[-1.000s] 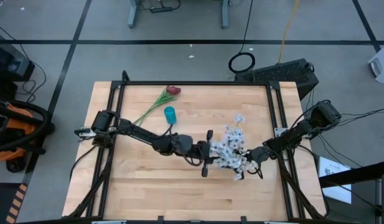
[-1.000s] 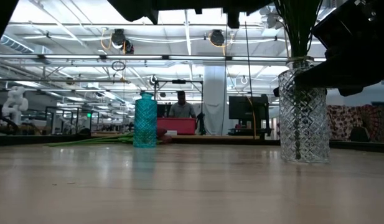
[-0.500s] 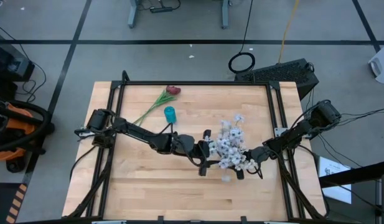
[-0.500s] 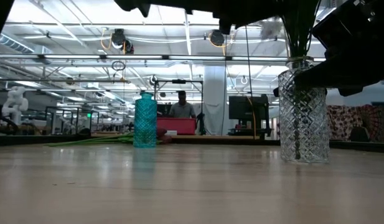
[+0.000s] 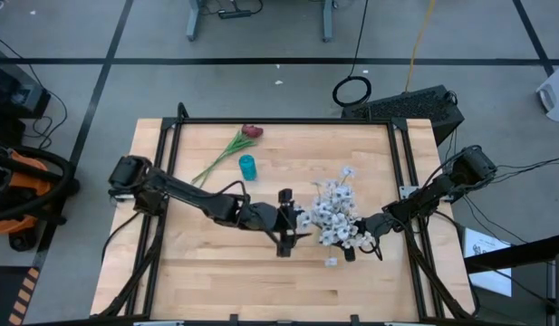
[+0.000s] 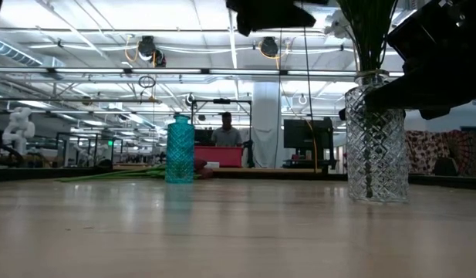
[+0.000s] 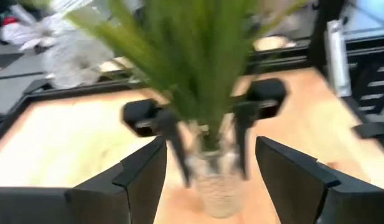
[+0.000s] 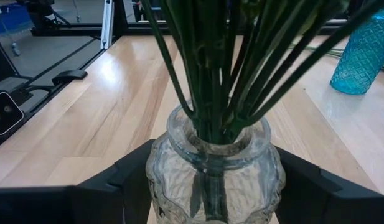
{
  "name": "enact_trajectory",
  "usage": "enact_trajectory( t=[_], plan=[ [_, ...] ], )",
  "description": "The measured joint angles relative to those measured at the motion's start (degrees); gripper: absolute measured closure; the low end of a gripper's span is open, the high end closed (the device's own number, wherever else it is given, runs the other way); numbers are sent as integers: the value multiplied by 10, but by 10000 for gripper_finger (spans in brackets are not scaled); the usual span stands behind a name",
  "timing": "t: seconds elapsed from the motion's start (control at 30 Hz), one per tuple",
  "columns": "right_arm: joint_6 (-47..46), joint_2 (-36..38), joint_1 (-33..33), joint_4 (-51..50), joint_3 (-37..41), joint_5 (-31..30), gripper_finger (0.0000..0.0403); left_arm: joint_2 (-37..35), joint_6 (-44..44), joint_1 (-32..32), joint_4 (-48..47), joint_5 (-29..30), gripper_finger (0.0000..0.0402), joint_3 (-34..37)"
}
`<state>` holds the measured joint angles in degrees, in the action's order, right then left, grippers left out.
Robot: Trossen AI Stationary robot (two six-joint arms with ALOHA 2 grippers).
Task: Sort flowers into vase by color
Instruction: Put the white flowers into the transparent vase, then adjust the white flowers into the transparent vase
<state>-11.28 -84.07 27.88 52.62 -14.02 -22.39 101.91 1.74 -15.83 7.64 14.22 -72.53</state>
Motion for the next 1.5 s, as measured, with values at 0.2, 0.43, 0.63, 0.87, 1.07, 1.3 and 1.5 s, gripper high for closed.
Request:
enact_trajectory(
  t=[0.2, 0.43, 0.63, 0.87, 1.07, 1.3, 1.5],
  plan=[
    [0, 0, 0, 0, 0, 0, 158, -1, -42, -28, -12, 33, 150, 20],
    [2, 0, 0, 3, 0, 0, 158, 40, -67, -38, 134, 96, 150, 59],
    [0, -1, 0, 8, 1, 0, 158, 87, -41, -29, 292, 100, 170, 61],
    [0, -1, 0, 11, 1, 0, 158, 128, -44, -16, 368, 91, 228, 60],
    [-9, -1, 0, 11, 1, -1, 158, 148, -29, -15, 428, 84, 271, 61],
    [-10, -1, 0, 10, 1, -1, 158, 150, 6, -23, 452, 83, 355, 60],
    [-11, -1, 0, 10, 1, -1, 158, 150, 7, -22, 435, 83, 392, 60]
  ],
)
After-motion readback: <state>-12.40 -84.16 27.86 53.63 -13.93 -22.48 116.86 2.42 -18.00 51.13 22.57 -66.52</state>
